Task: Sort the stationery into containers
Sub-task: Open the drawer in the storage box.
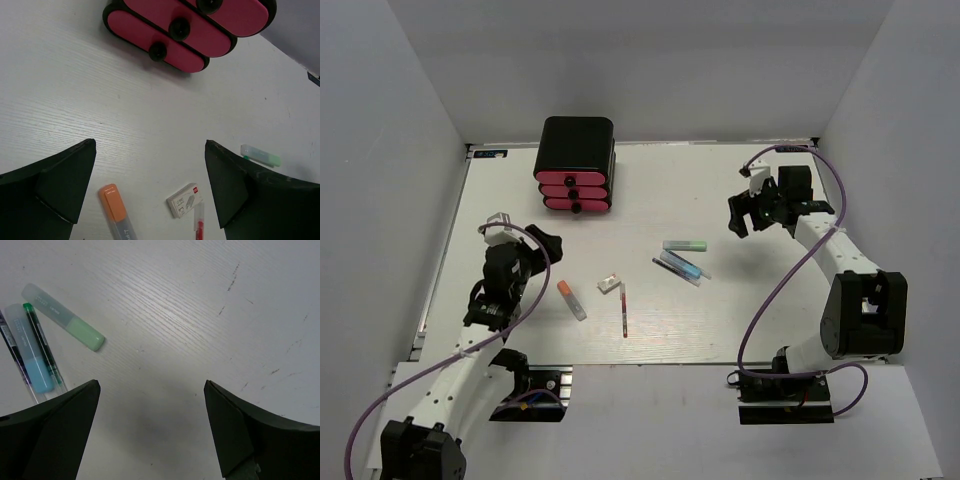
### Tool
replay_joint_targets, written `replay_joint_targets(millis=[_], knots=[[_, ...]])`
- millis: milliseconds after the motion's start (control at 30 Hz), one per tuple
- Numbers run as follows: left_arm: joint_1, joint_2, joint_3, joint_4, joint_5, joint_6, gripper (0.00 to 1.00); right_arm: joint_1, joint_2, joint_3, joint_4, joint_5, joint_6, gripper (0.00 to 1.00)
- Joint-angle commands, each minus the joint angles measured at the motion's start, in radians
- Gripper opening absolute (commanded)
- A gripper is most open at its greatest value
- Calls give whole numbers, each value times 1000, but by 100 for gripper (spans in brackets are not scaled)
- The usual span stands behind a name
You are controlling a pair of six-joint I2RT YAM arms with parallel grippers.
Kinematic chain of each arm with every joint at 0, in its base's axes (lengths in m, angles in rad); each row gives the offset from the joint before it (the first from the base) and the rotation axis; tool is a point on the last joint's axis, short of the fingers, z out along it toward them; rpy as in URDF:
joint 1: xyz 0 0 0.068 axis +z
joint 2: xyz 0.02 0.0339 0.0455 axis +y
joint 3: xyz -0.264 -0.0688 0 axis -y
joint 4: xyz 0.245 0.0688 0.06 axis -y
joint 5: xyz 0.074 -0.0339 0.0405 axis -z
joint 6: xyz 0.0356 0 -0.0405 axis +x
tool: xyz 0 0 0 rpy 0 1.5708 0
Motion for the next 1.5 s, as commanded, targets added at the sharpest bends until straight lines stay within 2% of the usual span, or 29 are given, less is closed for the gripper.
replay_joint_targets(millis=[0,100,233,267,300,367,433,467,500,533,567,633,667,700,1100,1333,1467], knots=[[-4,45,42,84,35,-3,100,-7,-12,31,-52,-102,-79,90],[-4,114,67,84,35,6,99,-7,-45,17,-123,-264,-224,90],[-4,169,88,137,56,6,81,5,-84,-35,-100,-340,-244,88],[-4,181,97,147,56,6,73,3,-71,-32,-99,-339,-226,83],[-4,194,97,147,56,6,67,3,-64,-32,-91,-343,-216,68],[-4,235,119,170,65,6,50,2,-27,-18,-98,-362,-218,53],[-4,281,130,202,75,6,41,5,-7,11,-126,-384,-228,35],[-4,296,140,211,84,6,39,9,22,19,-132,-389,-230,35],[-4,313,159,220,93,6,40,12,27,42,-138,-391,-227,35],[-4,330,169,220,93,6,45,12,34,46,-152,-398,-231,47],[-4,350,183,229,93,6,57,15,39,49,-155,-400,-230,52],[-4,411,229,230,102,21,61,20,39,37,-143,-397,-236,59],[-4,434,246,239,102,33,69,25,36,31,-126,-398,-235,60],[-4,483,283,239,102,47,71,29,25,2,-119,-395,-232,60],[7,805,584,184,170,106,73,34,10,-39,-60,-409,-256,62],[7,898,691,119,180,142,72,34,19,-39,-46,-417,-256,62],[16,907,691,119,161,152,69,34,25,-36,-46,-415,-262,62]])
